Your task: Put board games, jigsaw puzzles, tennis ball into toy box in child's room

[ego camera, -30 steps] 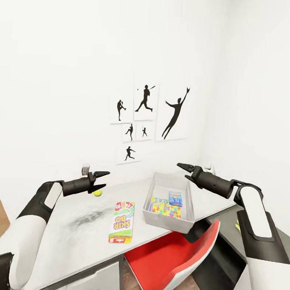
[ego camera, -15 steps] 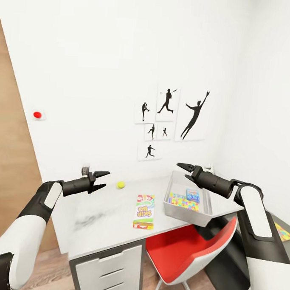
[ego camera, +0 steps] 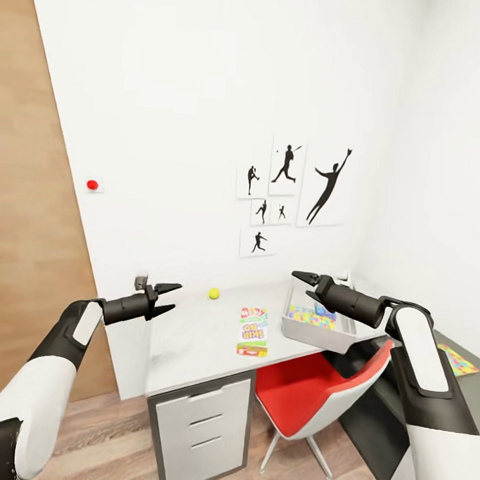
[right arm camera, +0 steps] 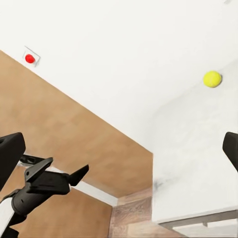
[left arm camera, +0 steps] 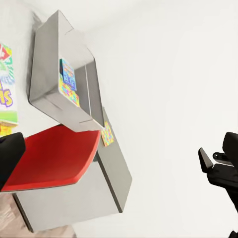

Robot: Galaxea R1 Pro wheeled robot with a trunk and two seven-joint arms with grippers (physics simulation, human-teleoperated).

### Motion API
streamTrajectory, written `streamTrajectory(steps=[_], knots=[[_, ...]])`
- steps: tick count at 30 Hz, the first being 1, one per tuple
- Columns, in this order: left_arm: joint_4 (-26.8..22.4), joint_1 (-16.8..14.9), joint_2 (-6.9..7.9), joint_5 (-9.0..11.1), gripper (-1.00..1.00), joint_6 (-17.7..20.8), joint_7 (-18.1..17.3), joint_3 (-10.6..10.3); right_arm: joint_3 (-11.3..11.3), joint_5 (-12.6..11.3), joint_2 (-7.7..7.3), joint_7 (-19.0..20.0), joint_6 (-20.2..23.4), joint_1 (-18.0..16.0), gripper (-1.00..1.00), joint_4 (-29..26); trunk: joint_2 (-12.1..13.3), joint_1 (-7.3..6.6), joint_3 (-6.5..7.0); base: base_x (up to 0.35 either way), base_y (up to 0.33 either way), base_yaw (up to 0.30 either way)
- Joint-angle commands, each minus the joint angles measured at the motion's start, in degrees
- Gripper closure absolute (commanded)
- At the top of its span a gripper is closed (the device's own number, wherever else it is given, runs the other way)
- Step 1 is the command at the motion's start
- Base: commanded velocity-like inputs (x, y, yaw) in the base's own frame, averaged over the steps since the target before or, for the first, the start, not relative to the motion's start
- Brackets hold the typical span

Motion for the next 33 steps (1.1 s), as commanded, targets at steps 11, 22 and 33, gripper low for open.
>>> streamTrajectory(steps=[11, 22, 33], knots=[[0.03, -0.03, 0.21, -0.29, -1.0, 0.17, -0.35, 0.14, 0.07, -0.59, 0.01, -0.74, 0.18, -0.02, -1.0, -0.24, -0.06, -0.01, -0.64, -0.271, 0.164, 0.0], [0.03, -0.03, 0.85, -0.22, -1.0, 0.17, -0.35, 0.15, 1.94, -0.39, 0.01, -0.77, -0.14, -0.07, -1.0, -0.12, -0.06, -0.01, -0.67, -0.258, 0.192, 0.0], [0.03, -0.03, 1.59, -0.2, -1.0, 0.17, -0.35, 0.14, 2.09, -0.39, 0.08, -1.0, -0.14, -0.18, -1.0, -0.11, -0.06, -0.01, -0.58, -0.086, 0.074, 0.043]])
